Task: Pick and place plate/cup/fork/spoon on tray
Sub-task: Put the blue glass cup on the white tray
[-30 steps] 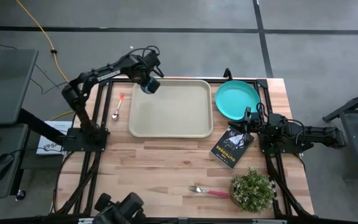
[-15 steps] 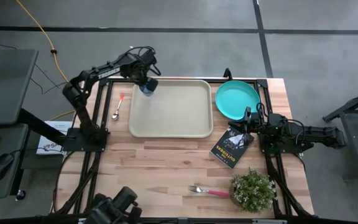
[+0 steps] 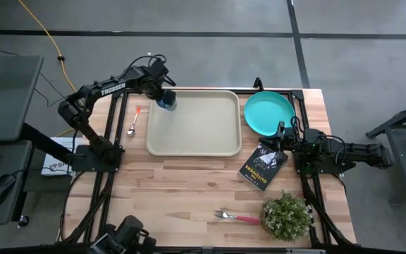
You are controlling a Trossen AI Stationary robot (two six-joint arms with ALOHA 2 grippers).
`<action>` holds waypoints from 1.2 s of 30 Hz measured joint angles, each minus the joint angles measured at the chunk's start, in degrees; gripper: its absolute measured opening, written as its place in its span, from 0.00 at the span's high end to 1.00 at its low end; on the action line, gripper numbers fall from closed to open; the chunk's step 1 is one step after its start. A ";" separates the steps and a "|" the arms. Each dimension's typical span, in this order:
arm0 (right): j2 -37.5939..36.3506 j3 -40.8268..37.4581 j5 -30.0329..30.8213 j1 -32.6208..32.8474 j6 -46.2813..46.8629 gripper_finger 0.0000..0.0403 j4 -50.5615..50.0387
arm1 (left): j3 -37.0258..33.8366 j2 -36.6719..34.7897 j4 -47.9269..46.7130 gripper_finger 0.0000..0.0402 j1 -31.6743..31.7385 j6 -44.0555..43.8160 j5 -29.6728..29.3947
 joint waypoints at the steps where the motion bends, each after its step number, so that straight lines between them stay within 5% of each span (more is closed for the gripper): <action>1: 0.00 0.00 0.02 0.00 -0.02 1.00 0.00 | -0.06 -0.03 -0.04 1.00 0.04 0.00 0.07; 36: 0.00 0.00 0.00 0.01 -0.01 1.00 0.02 | -0.06 -0.05 -0.13 1.00 -0.64 -1.64 -2.20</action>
